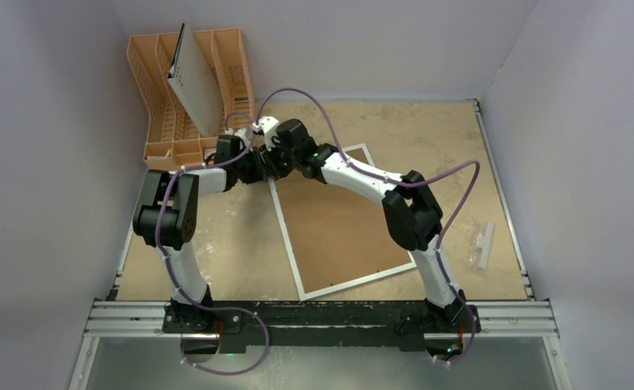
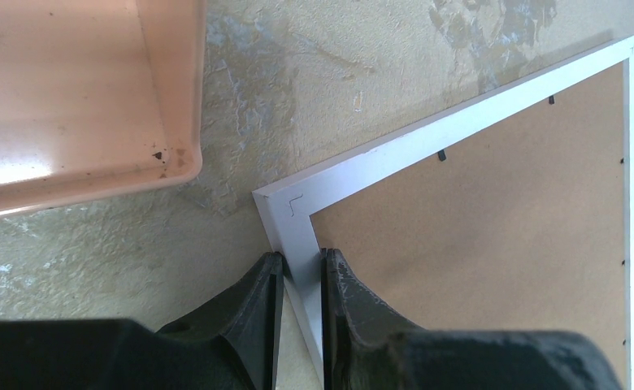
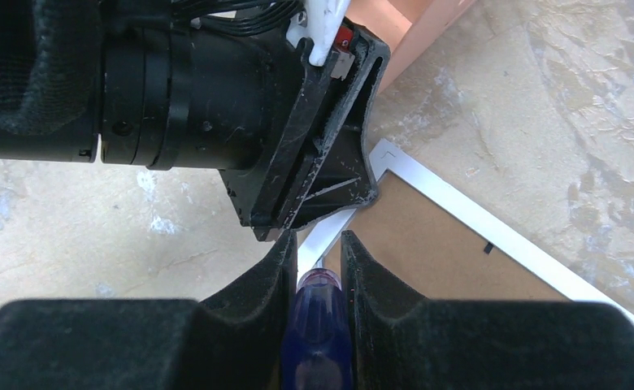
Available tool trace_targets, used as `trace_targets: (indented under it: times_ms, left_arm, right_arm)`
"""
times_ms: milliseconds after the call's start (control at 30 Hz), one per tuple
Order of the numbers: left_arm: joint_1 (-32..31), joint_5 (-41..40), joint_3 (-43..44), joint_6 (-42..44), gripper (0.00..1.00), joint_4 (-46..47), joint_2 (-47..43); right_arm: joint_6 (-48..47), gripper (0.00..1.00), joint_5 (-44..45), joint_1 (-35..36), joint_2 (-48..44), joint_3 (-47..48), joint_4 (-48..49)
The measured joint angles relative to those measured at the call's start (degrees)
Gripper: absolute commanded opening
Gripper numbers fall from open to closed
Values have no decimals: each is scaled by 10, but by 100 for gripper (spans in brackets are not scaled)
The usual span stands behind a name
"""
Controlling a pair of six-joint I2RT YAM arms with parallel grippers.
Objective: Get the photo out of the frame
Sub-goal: Release the photo frame item from the photo frame, then adjust the photo frame at the center of the board.
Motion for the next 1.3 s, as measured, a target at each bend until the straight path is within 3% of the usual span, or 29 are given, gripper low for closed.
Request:
trace_targets:
  times_ms: [167, 367, 700, 933, 1100, 1133, 1233, 1300]
  left_arm:
    - [0, 0, -3, -5, 11, 5, 0]
    - [0, -1, -17, -5, 0, 22, -6]
    - [-1, -31, -65, -7, 0, 55, -39]
    - [-2, -41, -150, -38, 0, 50, -114]
    - [-2, -61, -227, -75, 0, 54, -186]
    - [-2, -68, -243, -80, 2, 50, -203]
    - [0, -101, -271, -84, 31, 38, -242]
    - [0, -111, -275, -77, 39, 17, -263]
  right_arm:
    - [-7, 0, 34, 11, 0, 5, -8]
    - [6, 0, 66, 14, -31, -17, -26]
    - [106, 0, 104, -59, -289, -268, 18]
    - [227, 0, 141, -145, -431, -449, 34]
    - [300, 0, 170, -154, -533, -539, -7]
    - [312, 0, 174, -154, -554, -553, -14]
    - [340, 0, 182, -154, -606, -583, -29]
    - [350, 0, 185, -154, -631, -598, -42]
